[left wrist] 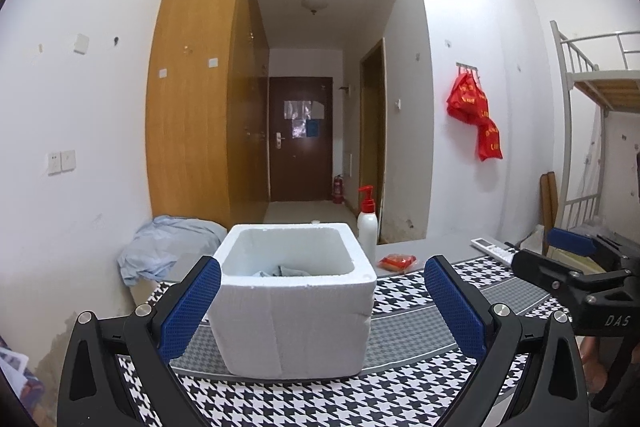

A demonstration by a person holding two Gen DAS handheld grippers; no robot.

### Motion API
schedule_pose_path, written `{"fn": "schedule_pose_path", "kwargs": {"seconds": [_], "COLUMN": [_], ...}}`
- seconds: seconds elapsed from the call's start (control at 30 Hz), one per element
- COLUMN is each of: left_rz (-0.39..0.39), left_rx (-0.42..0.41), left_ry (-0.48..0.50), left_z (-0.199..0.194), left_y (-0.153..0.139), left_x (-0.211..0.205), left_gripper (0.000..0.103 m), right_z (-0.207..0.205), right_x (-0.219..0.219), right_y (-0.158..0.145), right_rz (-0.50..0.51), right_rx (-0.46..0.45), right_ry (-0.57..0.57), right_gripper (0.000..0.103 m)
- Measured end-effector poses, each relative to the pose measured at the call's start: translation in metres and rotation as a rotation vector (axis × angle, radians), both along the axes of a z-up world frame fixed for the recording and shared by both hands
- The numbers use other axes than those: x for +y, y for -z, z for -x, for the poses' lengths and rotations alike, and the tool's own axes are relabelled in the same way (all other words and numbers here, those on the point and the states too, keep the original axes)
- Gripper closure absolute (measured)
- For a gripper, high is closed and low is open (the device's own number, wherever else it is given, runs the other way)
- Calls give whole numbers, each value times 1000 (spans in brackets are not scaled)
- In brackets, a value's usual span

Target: Organize soft objects

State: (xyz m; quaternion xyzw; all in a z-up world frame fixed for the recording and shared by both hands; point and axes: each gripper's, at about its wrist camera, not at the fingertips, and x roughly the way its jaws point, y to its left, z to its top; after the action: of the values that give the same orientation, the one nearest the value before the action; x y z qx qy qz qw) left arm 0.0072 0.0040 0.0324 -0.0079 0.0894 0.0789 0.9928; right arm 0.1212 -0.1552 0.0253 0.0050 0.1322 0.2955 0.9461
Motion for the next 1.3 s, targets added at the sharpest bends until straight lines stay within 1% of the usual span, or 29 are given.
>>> {"fn": "schedule_pose_path", "kwargs": {"seconds": [0.27,0.43,0.5,0.77,1.07,1.3], "left_rz": [0,6,11,25,34,20], "left_rx": [6,25,21,40,78,75], "left_ry": [12,21,29,26,-17,-35], "left_z": [6,5,7,8,7,14], "left_y": [15,22,23,29,40,41], "left_x": [-5,-6,-6,-5,0,-2], "left_gripper": [1,1,1,1,1,1], "right_z": [1,2,2,7,7,12], "right_x": [-5,-7,-7,-7,-9,-4], "right_y": [19,26,29,37,42,40], "right_rz": [23,17,20,25,13,15], "right_rx": [14,22,26,14,22,13], "right_ry": [0,-7,-15,-41,-63,-93], "right_gripper": [1,1,1,1,1,1]}}
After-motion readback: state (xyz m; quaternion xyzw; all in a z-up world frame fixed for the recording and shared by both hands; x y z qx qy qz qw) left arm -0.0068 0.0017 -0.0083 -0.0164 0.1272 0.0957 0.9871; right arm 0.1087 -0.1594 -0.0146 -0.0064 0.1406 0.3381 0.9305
